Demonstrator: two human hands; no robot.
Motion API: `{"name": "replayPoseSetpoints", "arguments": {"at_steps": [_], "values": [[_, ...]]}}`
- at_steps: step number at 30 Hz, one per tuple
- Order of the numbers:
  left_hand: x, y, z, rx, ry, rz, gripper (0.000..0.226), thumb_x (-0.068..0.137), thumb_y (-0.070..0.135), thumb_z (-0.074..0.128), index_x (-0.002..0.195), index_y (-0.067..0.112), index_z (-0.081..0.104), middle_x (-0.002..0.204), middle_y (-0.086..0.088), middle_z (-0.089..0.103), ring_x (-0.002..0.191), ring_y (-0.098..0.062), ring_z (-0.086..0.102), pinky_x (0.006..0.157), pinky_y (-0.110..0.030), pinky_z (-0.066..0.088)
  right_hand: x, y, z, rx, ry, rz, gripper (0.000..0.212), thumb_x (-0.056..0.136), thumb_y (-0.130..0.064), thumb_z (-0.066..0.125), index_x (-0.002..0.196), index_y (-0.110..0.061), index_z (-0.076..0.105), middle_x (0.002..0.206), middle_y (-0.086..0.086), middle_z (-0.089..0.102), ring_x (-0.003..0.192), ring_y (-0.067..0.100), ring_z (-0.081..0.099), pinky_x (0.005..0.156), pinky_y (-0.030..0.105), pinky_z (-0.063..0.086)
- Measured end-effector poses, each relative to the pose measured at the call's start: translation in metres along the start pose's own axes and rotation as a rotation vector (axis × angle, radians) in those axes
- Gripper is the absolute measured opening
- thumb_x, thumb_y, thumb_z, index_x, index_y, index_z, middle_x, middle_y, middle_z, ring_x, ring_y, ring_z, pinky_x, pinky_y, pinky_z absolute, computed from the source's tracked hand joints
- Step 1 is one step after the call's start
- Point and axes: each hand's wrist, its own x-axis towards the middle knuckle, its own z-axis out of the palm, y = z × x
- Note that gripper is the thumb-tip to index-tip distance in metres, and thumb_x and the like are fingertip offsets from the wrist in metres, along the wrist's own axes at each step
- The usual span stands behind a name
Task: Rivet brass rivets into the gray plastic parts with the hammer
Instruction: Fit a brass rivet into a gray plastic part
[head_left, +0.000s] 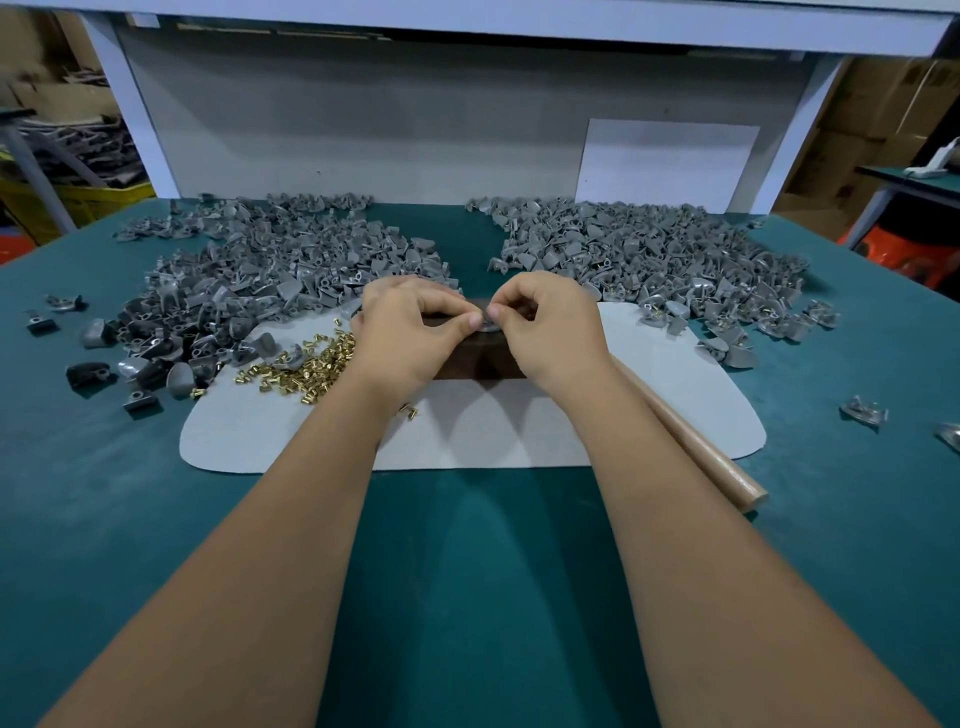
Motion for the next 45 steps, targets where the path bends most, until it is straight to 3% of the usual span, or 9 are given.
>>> {"name": "replayPoseSetpoints", "arguments": {"at_steps": [10, 16, 23, 26, 30, 32, 36, 42, 45], "values": [[0.002, -0.004, 0.004, -0.1, 0.013, -0.063, 0.013, 0.086, 0.02, 0.075, 0.088, 0.033, 0.073, 0.098, 0.011, 0.071, 0.129, -0.023, 0.048, 0.113, -0.048, 0.032, 0.009, -0.01, -0.004, -0.219, -0.093, -0.008, 0.01, 0.087, -0.016, 0.064, 0.078, -0.021, 0.064, 0.077, -0.002, 0.058, 0.076, 0.016, 0.051, 0.066, 0.023, 0.036], [0.003, -0.006, 0.004, -0.135, -0.023, -0.077, 0.012, 0.086, 0.019, 0.074, 0.088, 0.03, 0.075, 0.1, 0.007, 0.072, 0.124, -0.03, 0.054, 0.111, -0.052, 0.036, 0.007, -0.009, -0.004, -0.172, -0.078, 0.002, 0.015, 0.086, -0.015, 0.065, 0.074, -0.023, 0.061, 0.067, -0.008, 0.052, 0.071, 0.016, 0.049, 0.064, 0.023, 0.035], [-0.001, -0.007, 0.005, -0.188, -0.016, -0.099, 0.007, 0.086, 0.021, 0.075, 0.092, 0.023, 0.079, 0.104, 0.003, 0.074, 0.116, -0.023, 0.062, 0.107, -0.05, 0.042, 0.0, -0.004, 0.002, -0.138, -0.023, -0.007, 0.016, 0.087, -0.017, 0.064, 0.073, -0.025, 0.061, 0.078, -0.007, 0.059, 0.075, 0.012, 0.051, 0.067, 0.024, 0.036], [-0.001, -0.007, 0.005, -0.186, -0.008, -0.106, 0.01, 0.086, 0.022, 0.075, 0.095, 0.019, 0.079, 0.105, 0.004, 0.074, 0.116, -0.022, 0.062, 0.107, -0.051, 0.041, -0.005, -0.001, 0.0, 0.006, 0.009, 0.002, 0.013, 0.089, -0.018, 0.061, 0.079, -0.018, 0.068, 0.081, -0.006, 0.064, 0.078, 0.01, 0.056, 0.07, 0.021, 0.038], [0.001, -0.005, 0.006, -0.153, -0.001, -0.116, 0.005, 0.087, 0.026, 0.074, 0.087, 0.031, 0.076, 0.105, 0.01, 0.073, 0.123, -0.026, 0.056, 0.11, -0.056, 0.035, -0.006, -0.001, -0.008, 0.466, 0.069, 0.178, 0.032, 0.098, -0.026, 0.049, 0.081, -0.014, 0.073, 0.074, 0.0, 0.067, 0.071, 0.007, 0.059, 0.073, 0.02, 0.048], [0.001, -0.005, 0.005, -0.155, -0.003, -0.119, 0.009, 0.087, 0.027, 0.074, 0.084, 0.035, 0.074, 0.105, 0.011, 0.072, 0.124, -0.026, 0.055, 0.11, -0.056, 0.035, -0.006, -0.001, -0.008, 0.556, 0.076, 0.215, 0.035, 0.1, -0.027, 0.046, 0.081, -0.013, 0.072, 0.072, 0.003, 0.063, 0.067, 0.008, 0.056, 0.068, 0.017, 0.046], [0.0, -0.005, 0.005, -0.162, -0.007, -0.127, 0.01, 0.087, 0.028, 0.074, 0.083, 0.037, 0.074, 0.106, 0.011, 0.072, 0.125, -0.026, 0.054, 0.111, -0.055, 0.034, -0.006, -0.001, -0.009, 0.633, 0.107, 0.245, 0.036, 0.101, -0.026, 0.045, 0.08, -0.013, 0.072, 0.076, 0.006, 0.064, 0.071, 0.012, 0.057, 0.076, 0.025, 0.047], [-0.002, -0.003, 0.006, -0.159, 0.013, -0.135, 0.007, 0.087, 0.025, 0.074, 0.086, 0.032, 0.075, 0.106, 0.007, 0.072, 0.124, -0.026, 0.055, 0.111, -0.053, 0.036, -0.008, -0.004, -0.011, 0.606, 0.133, 0.261, 0.034, 0.101, -0.025, 0.045, 0.082, -0.014, 0.071, 0.079, 0.004, 0.068, 0.074, 0.014, 0.06, 0.08, 0.029, 0.05], [-0.005, 0.0, 0.005, -0.134, 0.027, -0.123, 0.015, 0.086, 0.026, 0.075, 0.08, 0.04, 0.071, 0.108, 0.006, 0.07, 0.125, -0.027, 0.053, 0.111, -0.053, 0.035, -0.012, -0.003, -0.024, 0.344, 0.247, 0.312, 0.031, 0.098, -0.024, 0.046, 0.082, -0.012, 0.069, 0.081, 0.003, 0.069, 0.077, 0.015, 0.063, 0.077, 0.031, 0.05]]}}
